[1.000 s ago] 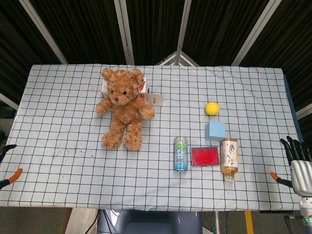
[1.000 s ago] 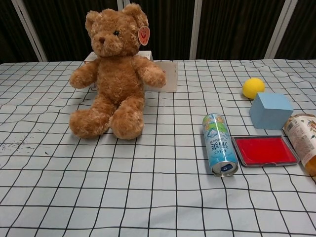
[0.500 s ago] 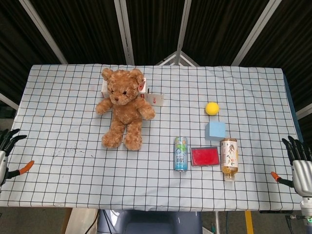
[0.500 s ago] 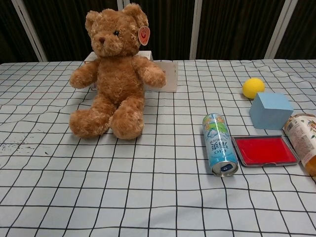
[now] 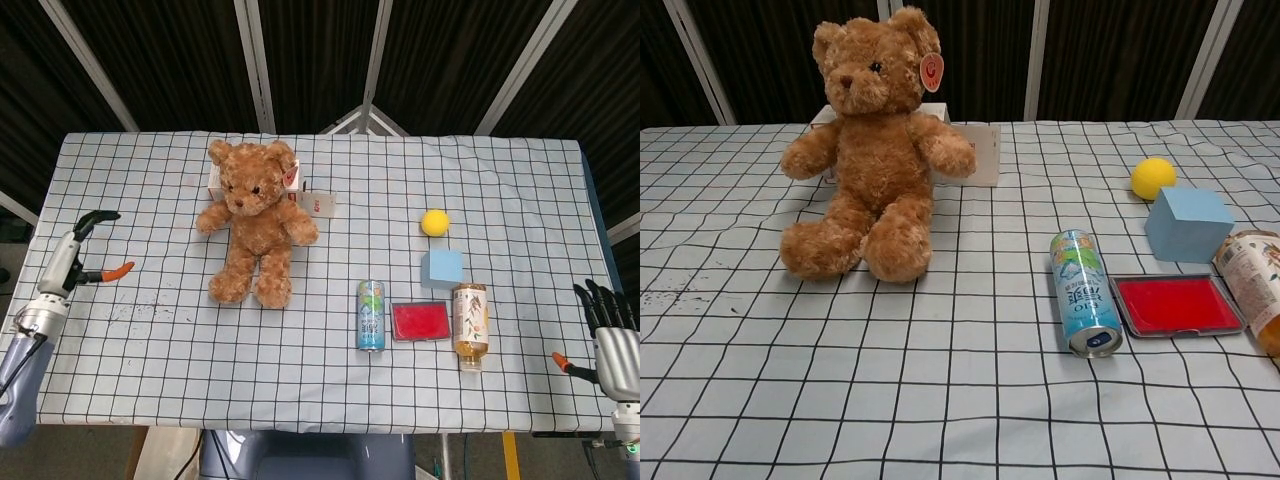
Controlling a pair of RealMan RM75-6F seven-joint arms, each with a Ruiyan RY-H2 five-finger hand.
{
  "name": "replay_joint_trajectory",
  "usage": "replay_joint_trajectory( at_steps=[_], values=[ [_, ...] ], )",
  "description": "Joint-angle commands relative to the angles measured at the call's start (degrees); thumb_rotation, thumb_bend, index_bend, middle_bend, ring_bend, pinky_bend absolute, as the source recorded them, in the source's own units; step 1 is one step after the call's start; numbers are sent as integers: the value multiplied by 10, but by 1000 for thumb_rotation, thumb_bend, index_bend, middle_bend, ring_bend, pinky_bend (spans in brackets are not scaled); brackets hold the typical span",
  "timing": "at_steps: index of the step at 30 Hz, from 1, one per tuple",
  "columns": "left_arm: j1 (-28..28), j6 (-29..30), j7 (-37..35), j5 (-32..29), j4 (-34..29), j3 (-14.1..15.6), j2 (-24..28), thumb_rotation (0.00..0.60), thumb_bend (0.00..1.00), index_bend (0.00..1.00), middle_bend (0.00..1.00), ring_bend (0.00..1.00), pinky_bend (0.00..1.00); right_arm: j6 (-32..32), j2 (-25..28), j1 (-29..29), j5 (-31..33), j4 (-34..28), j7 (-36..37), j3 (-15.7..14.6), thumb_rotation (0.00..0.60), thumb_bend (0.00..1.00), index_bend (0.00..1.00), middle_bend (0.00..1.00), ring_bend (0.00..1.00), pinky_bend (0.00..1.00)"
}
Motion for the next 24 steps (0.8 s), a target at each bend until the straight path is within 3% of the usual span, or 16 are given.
replay_joint_trajectory(
  at_steps=[1, 8, 24],
  values=[
    [-50, -56, -1, -62, 58, -30, -64, 600, 297, 235, 153, 0, 0, -1, 1, 0, 3, 1, 1, 1, 600, 130, 55, 16, 0, 0],
    [-75, -54, 29, -90, 106, -40, -123, 600, 297, 249, 167, 0, 0, -3, 2, 0, 3, 1, 7, 1, 600, 130, 55, 15, 0, 0],
    [-118, -121, 41, -129, 188, -49, -199, 600, 297, 246, 131, 0, 0, -6, 4, 0, 3, -2, 9, 0, 600, 130, 55, 16, 0, 0]
  ],
)
